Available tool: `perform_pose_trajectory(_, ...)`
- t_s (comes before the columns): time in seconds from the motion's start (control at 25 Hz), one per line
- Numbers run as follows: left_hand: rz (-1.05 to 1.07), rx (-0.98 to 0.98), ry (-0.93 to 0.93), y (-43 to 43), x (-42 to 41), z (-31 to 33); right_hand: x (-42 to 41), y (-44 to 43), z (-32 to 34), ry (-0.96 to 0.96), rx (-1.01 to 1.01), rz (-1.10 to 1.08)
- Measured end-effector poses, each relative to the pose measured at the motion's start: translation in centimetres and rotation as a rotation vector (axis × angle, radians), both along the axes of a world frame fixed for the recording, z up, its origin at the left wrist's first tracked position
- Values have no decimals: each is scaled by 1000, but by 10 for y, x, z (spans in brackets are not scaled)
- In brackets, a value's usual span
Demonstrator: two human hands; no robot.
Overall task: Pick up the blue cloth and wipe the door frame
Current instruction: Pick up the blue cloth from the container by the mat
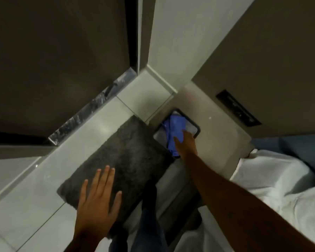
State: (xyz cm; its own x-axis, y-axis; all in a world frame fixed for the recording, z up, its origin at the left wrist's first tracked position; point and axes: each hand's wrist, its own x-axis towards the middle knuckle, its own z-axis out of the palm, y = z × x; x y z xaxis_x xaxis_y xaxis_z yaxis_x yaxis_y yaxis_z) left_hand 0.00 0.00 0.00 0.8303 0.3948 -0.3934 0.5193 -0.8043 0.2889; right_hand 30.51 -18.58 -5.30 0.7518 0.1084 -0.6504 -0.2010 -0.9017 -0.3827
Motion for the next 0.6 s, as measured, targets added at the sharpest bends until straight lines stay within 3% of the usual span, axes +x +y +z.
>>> perform_pose_trajectory(0.16, -11, 63, 62, -6, 1, -52, 23, 5, -61, 79, -1, -19)
perform_pose_trajectory(0.28, 14, 41, 99, -13, 2, -80, 19, 8, -96, 32, -68, 33)
perform_pose_trajectory(0.44, 46, 10, 78, -19, 11, -95, 31, 9, -109, -39, -75, 9)
perform_pose_trajectory(0.6, 79, 44, 61, -11, 6, -77, 35, 10, -78, -39, -116, 26)
